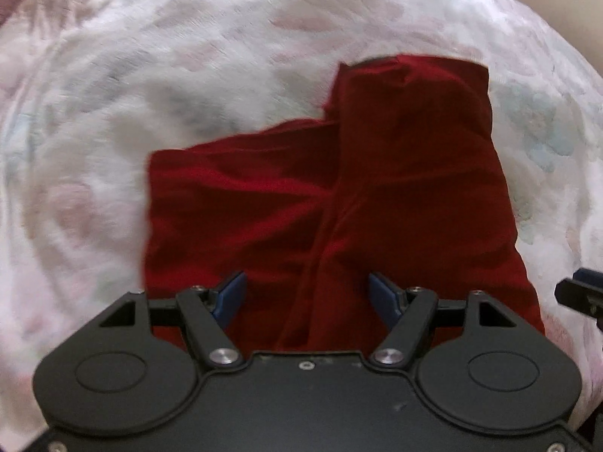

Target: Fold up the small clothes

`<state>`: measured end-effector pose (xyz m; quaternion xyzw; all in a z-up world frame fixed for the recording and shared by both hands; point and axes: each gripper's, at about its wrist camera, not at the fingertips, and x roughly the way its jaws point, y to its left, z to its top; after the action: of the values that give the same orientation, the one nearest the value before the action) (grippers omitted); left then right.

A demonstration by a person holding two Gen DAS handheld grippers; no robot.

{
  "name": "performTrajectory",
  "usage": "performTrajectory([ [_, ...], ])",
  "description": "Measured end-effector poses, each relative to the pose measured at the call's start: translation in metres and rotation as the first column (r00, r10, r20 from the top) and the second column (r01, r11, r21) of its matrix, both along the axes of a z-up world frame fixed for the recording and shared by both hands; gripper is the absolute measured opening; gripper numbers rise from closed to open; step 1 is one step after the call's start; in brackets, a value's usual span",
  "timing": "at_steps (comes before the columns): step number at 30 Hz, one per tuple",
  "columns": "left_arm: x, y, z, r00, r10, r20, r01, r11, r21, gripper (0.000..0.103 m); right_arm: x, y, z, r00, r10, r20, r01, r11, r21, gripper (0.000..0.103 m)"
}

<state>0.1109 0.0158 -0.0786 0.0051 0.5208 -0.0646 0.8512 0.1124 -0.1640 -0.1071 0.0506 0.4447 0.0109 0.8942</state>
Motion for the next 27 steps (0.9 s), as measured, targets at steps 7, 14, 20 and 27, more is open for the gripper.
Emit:
performTrajectory([
  [7, 0.003, -0.020, -0.006, 0.999, -0.027, 0.018, 0.026, 0.999, 0.033, 0.066, 0.008, -0.009, -0.014, 0.999, -0.026, -0.027, 0.025, 0.998, -0.059, 0.039],
  [14, -0.006, -0.026, 0.007, 0.998, -0.037, 0.045, 0.036, 0.999, 0.010, 0.006, 0.015, -0.015, -0.025, 0.997, -0.064, -0.054, 0.055, 0.988, -0.146, 0.040],
  [20, -0.028, -0.008, 0.050, 0.987, 0.027, 0.158, -0.022, 0.999, -0.031, 0.005, 0.013, -0.012, -0.023, 0.997, -0.053, -0.055, 0.043, 0.985, -0.170, 0.040],
  [27, -0.062, 0.025, 0.086, 0.959, 0.113, 0.258, -0.106, 0.993, -0.042, 0.005, 0.010, -0.003, -0.020, 0.998, -0.020, -0.056, 0.010, 0.984, -0.176, 0.040],
])
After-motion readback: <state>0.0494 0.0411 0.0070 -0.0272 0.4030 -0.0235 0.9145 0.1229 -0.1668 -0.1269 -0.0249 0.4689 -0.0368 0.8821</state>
